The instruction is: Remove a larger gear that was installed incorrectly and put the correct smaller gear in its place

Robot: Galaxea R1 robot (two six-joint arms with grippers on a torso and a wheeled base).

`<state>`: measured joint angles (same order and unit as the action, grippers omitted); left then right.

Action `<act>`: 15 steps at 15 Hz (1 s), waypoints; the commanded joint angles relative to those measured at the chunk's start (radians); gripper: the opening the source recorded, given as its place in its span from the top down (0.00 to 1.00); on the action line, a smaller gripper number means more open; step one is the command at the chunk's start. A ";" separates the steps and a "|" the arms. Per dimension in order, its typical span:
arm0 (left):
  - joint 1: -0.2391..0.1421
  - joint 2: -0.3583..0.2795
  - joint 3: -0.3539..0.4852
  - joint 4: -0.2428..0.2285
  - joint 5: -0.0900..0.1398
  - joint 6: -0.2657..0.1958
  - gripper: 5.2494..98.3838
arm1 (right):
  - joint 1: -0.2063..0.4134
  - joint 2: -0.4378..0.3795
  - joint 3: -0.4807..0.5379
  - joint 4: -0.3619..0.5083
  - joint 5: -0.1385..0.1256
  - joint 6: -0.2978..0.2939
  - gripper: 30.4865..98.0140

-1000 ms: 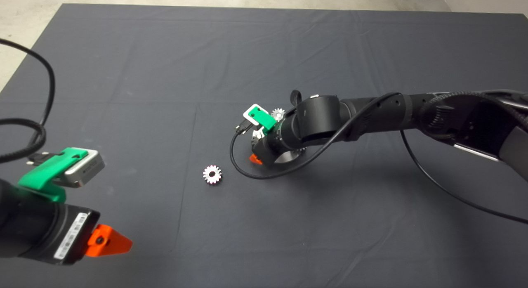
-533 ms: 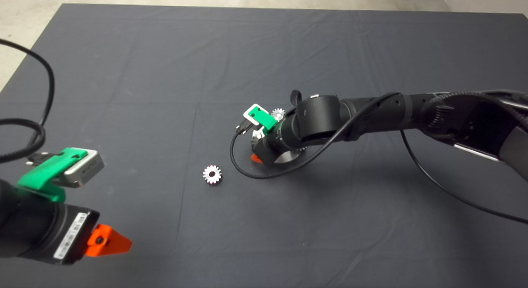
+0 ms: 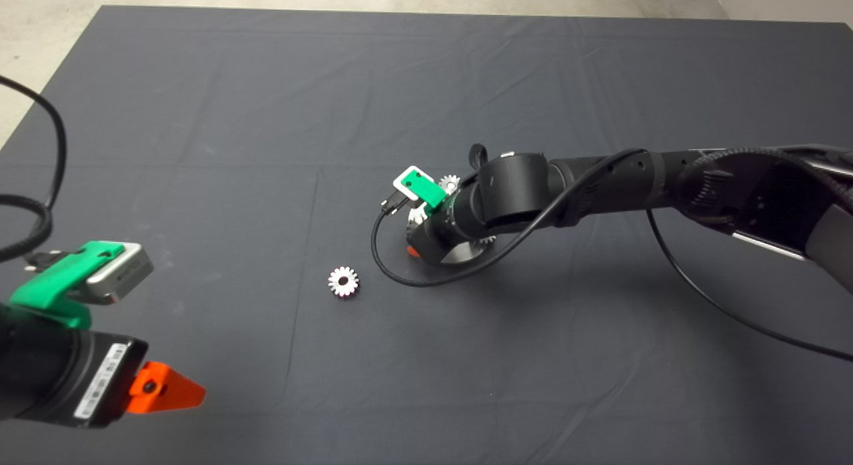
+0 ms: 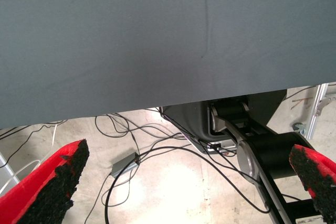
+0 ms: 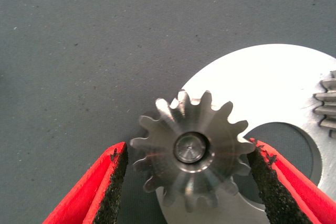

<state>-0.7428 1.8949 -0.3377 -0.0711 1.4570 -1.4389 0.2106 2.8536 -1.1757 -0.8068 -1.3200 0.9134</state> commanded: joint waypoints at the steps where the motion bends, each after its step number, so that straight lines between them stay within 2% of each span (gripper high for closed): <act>1: -0.009 0.000 0.017 -0.016 -0.003 0.006 0.00 | 0.016 0.004 0.002 -0.034 0.004 -0.002 0.56; 2: -0.009 0.003 0.017 -0.015 -0.004 0.006 0.00 | 0.013 0.004 0.003 -0.034 0.004 -0.004 0.56; 4: -0.009 0.000 0.019 -0.015 -0.026 0.018 0.00 | 0.006 0.004 0.003 -0.034 0.004 -0.005 0.63; 8: -0.009 -0.003 0.019 -0.015 -0.030 0.022 0.00 | 0.004 0.002 0.003 -0.034 0.004 -0.002 0.63; 10: -0.009 -0.003 0.019 -0.015 -0.030 0.022 0.00 | 0.006 0.002 0.003 -0.034 0.004 -0.001 0.70; 15: -0.009 -0.004 0.019 -0.015 -0.030 0.022 0.00 | 0.006 0.005 0.001 -0.054 0.004 -0.002 0.72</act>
<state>-0.7428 1.8945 -0.3334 -0.0711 1.4291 -1.4238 0.1989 2.8532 -1.1757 -0.8191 -1.3244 0.9134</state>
